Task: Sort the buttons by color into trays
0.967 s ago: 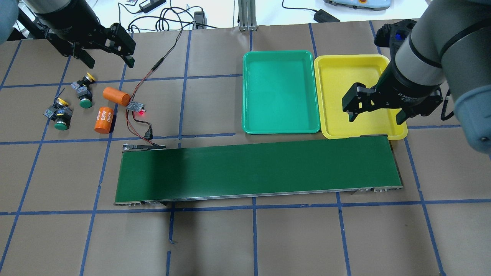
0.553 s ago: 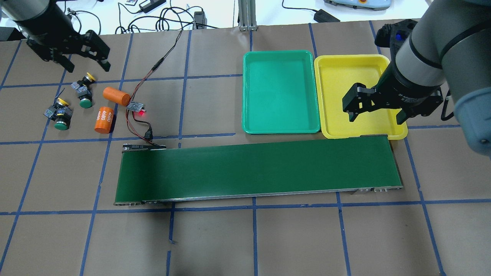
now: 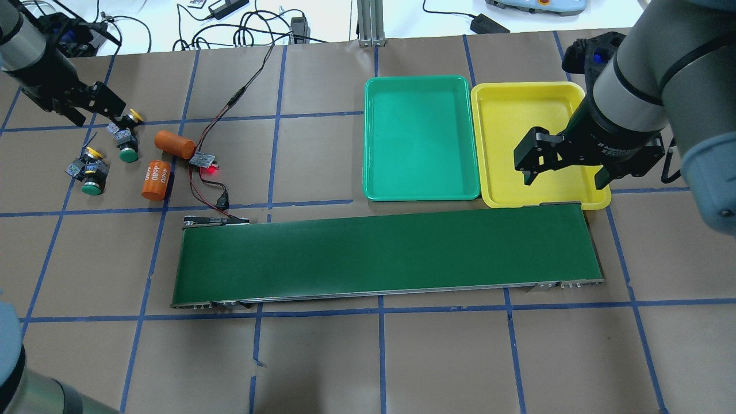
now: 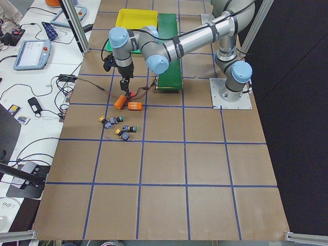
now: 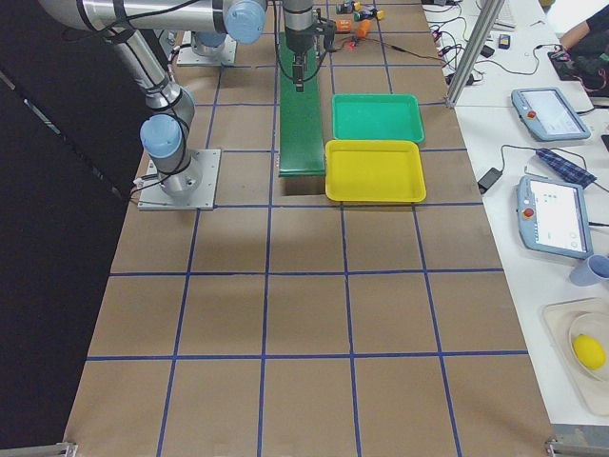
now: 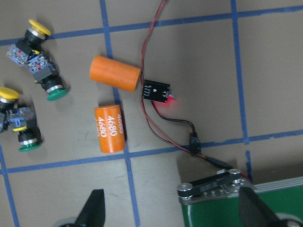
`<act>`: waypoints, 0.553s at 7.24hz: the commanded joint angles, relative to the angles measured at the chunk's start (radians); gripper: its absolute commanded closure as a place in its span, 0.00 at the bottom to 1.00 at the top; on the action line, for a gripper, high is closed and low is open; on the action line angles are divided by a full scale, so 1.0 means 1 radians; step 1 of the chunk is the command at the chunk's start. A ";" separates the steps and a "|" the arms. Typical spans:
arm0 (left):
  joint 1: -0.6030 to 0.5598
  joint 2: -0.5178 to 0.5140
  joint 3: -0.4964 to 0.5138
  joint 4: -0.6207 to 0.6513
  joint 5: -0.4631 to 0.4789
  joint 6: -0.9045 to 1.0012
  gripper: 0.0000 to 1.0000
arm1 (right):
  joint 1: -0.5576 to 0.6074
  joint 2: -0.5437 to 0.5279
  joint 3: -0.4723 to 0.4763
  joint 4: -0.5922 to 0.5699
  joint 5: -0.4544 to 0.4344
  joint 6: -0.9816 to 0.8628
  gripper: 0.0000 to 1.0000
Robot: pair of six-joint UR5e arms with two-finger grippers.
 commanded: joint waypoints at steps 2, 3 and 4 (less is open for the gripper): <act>0.018 -0.142 -0.080 0.301 -0.006 -0.002 0.00 | -0.002 -0.010 0.001 -0.003 0.004 0.001 0.00; 0.004 -0.182 -0.097 0.338 -0.009 -0.003 0.00 | -0.002 -0.010 0.001 -0.003 0.002 0.001 0.00; -0.021 -0.211 -0.113 0.349 -0.007 -0.007 0.00 | -0.002 -0.013 0.001 0.002 -0.006 0.001 0.00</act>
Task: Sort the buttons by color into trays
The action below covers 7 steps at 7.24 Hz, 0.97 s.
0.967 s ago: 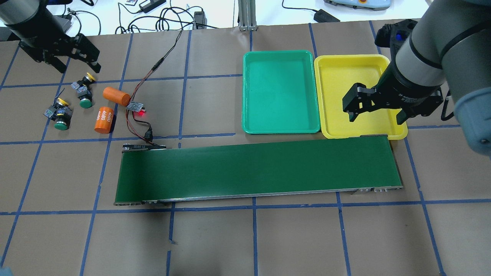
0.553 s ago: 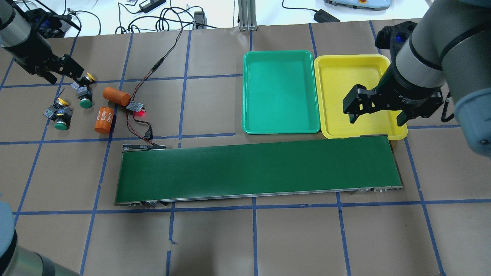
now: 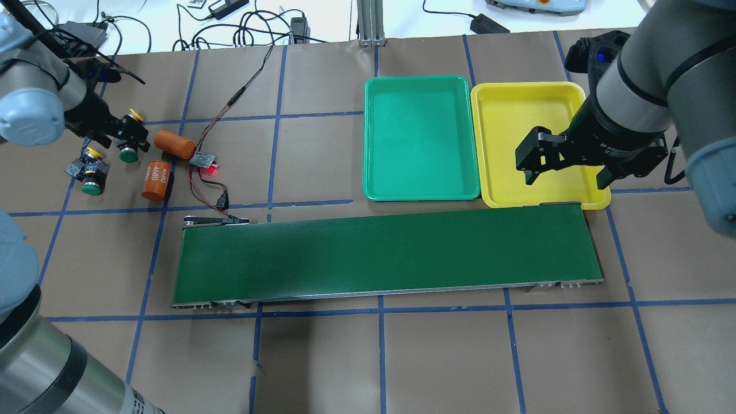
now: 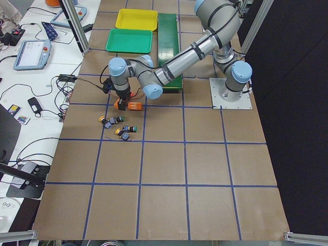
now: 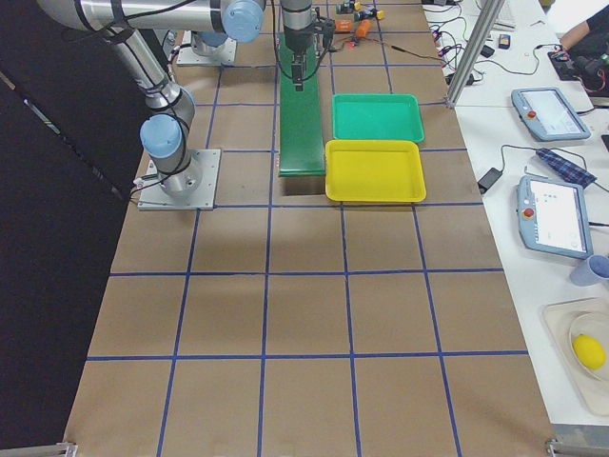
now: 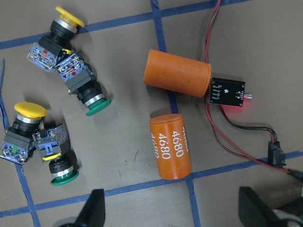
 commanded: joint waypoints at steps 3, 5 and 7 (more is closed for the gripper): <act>-0.051 -0.062 -0.057 0.031 0.013 -0.005 0.04 | -0.002 -0.001 0.000 -0.003 -0.003 -0.001 0.00; -0.043 -0.034 -0.055 -0.030 0.013 0.003 0.90 | -0.003 -0.001 0.000 -0.012 -0.002 -0.001 0.00; -0.038 -0.023 -0.060 -0.062 0.015 -0.005 1.00 | -0.003 -0.003 0.000 -0.002 -0.009 0.000 0.00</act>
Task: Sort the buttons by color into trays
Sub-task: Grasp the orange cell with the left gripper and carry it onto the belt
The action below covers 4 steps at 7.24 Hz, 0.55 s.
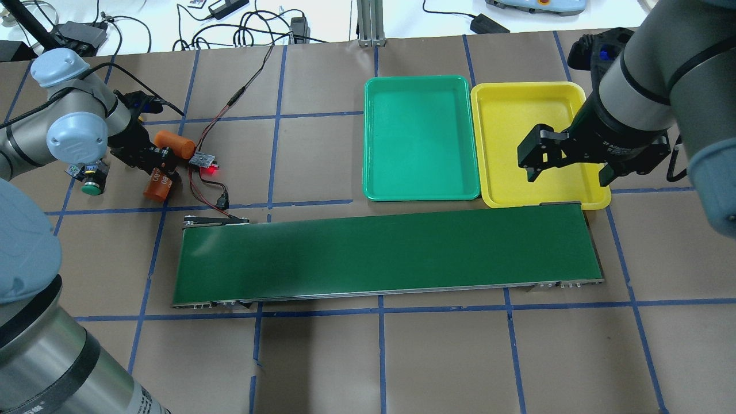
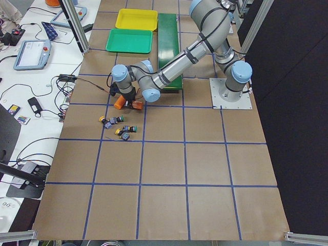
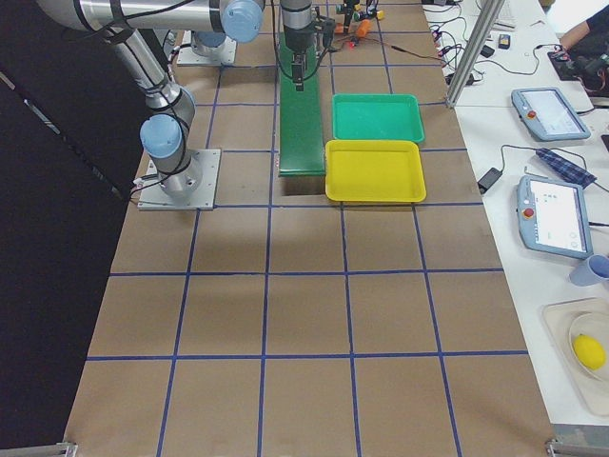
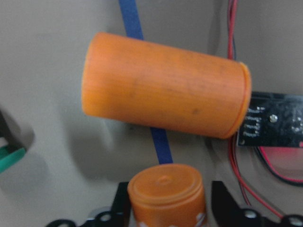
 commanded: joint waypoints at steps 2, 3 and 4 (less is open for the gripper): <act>-0.048 0.158 0.000 -0.163 -0.012 0.003 1.00 | 0.000 -0.001 0.000 -0.005 -0.004 0.001 0.00; -0.137 0.253 -0.020 -0.227 0.002 0.064 1.00 | 0.001 0.000 0.000 -0.002 -0.005 0.001 0.00; -0.189 0.334 -0.051 -0.279 0.020 0.189 1.00 | 0.001 -0.001 0.000 0.010 -0.005 0.003 0.00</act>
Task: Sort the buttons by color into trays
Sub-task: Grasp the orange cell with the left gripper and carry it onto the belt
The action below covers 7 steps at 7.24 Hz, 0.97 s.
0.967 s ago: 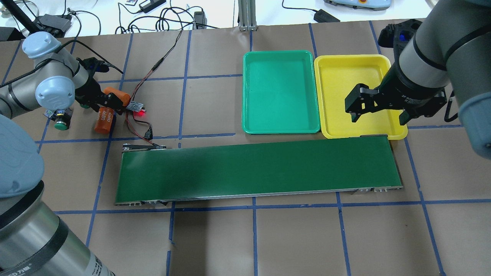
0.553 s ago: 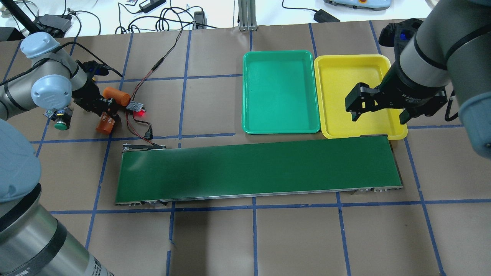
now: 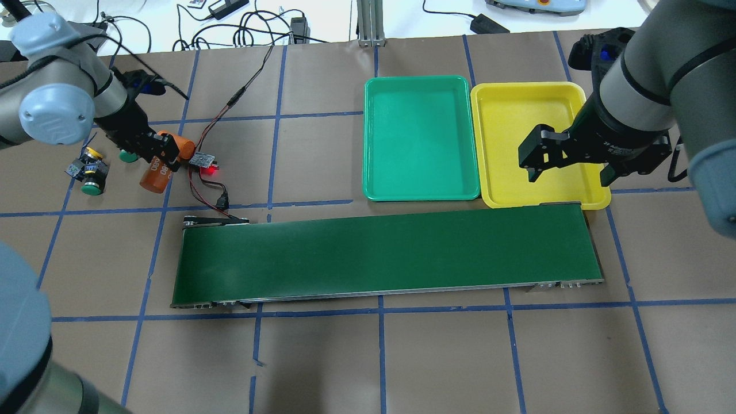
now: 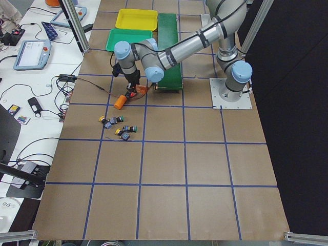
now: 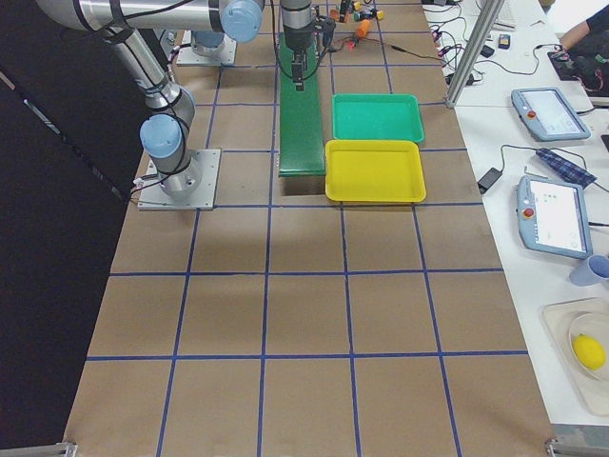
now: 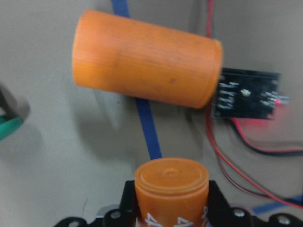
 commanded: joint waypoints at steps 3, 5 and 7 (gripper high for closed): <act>-0.211 0.283 -0.327 0.055 0.022 0.318 1.00 | 0.000 -0.001 0.000 0.005 -0.001 0.001 0.00; -0.242 0.311 -0.384 0.079 0.022 0.483 1.00 | -0.006 -0.001 0.000 0.001 -0.004 -0.063 0.00; -0.242 0.315 -0.412 0.126 0.022 0.510 1.00 | -0.006 -0.001 0.000 0.002 -0.004 -0.051 0.00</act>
